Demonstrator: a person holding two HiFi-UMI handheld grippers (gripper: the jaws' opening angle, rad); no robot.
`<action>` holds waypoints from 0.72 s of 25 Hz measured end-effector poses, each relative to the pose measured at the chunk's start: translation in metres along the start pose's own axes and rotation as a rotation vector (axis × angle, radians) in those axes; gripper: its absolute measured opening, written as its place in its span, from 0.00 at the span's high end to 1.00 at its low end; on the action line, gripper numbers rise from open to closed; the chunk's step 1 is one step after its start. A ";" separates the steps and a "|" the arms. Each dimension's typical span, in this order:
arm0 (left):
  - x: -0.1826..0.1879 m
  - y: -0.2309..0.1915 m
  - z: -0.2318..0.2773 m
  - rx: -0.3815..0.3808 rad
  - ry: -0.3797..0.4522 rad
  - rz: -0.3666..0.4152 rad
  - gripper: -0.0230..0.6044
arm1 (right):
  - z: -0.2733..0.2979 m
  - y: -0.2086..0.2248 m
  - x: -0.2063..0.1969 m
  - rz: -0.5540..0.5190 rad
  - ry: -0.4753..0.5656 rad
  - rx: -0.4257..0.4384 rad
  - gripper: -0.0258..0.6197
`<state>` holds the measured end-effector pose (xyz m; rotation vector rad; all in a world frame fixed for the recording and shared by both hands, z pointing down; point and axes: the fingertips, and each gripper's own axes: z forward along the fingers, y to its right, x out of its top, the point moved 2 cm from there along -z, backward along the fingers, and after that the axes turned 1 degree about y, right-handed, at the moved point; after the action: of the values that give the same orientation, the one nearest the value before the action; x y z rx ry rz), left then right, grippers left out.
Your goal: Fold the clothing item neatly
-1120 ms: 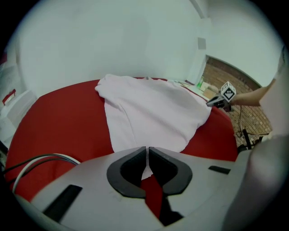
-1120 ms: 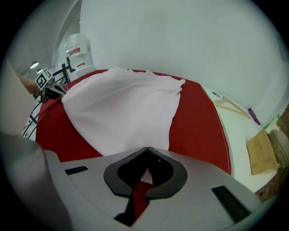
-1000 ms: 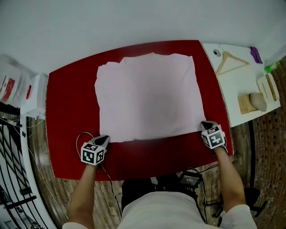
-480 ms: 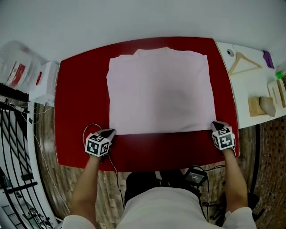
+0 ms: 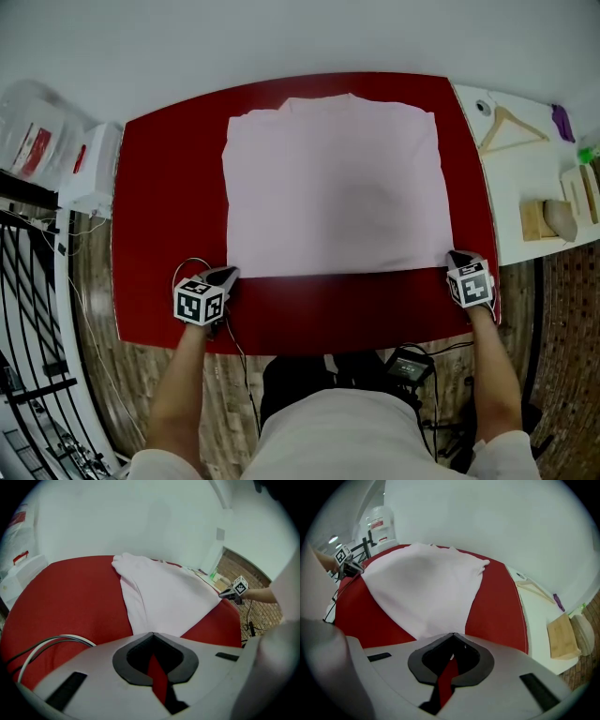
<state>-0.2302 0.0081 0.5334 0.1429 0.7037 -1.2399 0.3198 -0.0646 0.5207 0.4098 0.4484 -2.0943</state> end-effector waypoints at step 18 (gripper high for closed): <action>-0.012 -0.002 -0.007 0.008 0.020 -0.048 0.96 | 0.001 0.001 0.000 0.007 0.003 -0.016 0.94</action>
<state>-0.2370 0.0207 0.5350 0.1455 0.7235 -1.2891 0.3208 -0.0659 0.5212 0.4041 0.4650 -2.0826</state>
